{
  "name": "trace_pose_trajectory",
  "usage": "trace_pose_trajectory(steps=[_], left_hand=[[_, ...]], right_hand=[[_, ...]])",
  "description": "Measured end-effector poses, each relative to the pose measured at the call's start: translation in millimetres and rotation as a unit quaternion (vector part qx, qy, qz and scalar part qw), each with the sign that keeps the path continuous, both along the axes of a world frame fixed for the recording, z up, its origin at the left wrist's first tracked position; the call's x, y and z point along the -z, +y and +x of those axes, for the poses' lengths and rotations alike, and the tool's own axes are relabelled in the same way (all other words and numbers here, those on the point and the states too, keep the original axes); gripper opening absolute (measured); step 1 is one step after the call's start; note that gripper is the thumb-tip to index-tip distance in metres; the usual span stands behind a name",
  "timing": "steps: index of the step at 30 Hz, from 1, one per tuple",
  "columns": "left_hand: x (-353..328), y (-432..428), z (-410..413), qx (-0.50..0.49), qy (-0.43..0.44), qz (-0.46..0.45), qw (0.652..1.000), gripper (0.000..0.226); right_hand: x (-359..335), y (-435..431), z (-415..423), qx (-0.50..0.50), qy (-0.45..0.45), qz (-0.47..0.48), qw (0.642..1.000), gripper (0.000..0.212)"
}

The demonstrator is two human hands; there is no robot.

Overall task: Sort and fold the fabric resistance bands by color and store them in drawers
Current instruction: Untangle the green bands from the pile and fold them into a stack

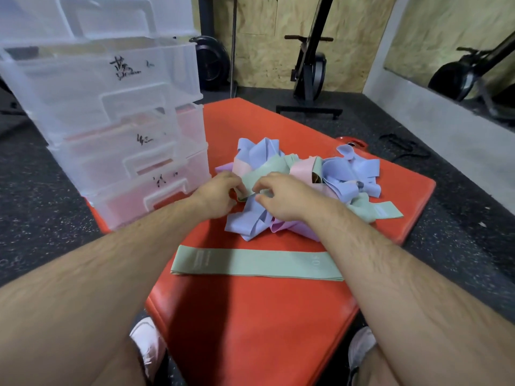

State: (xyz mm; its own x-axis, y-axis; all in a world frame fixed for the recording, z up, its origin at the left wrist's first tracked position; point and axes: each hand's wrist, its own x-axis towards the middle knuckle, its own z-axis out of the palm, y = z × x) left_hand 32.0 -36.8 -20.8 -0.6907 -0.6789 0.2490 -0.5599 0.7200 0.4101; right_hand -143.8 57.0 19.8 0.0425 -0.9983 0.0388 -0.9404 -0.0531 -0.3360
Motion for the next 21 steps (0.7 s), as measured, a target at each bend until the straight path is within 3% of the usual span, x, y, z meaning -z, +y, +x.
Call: trace_pose_trajectory(steps=[4,7,12,16,21], left_hand=[[-2,-3,-7,0.006,-0.017,-0.027,0.999,0.028],[-7,0,-8,-0.033,0.019,-0.016,0.999,0.031],[-30,8,-13,-0.085,0.06,-0.024,0.994,0.006],[-46,19,-8,-0.099,0.117,-0.008,0.988,0.008],[-60,48,9,-0.128,0.233,0.022,0.964,0.005]], right_hand=[[5,-2,1,0.039,-0.048,-0.005,0.998,0.032],[15,6,6,0.046,-0.053,-0.021,0.997,0.035],[21,9,17,0.045,-0.054,-0.062,0.996,0.04],[10,4,26,0.074,-0.157,-0.122,0.977,0.054],[-3,0,40,0.042,-0.281,-0.144,0.948,0.032]])
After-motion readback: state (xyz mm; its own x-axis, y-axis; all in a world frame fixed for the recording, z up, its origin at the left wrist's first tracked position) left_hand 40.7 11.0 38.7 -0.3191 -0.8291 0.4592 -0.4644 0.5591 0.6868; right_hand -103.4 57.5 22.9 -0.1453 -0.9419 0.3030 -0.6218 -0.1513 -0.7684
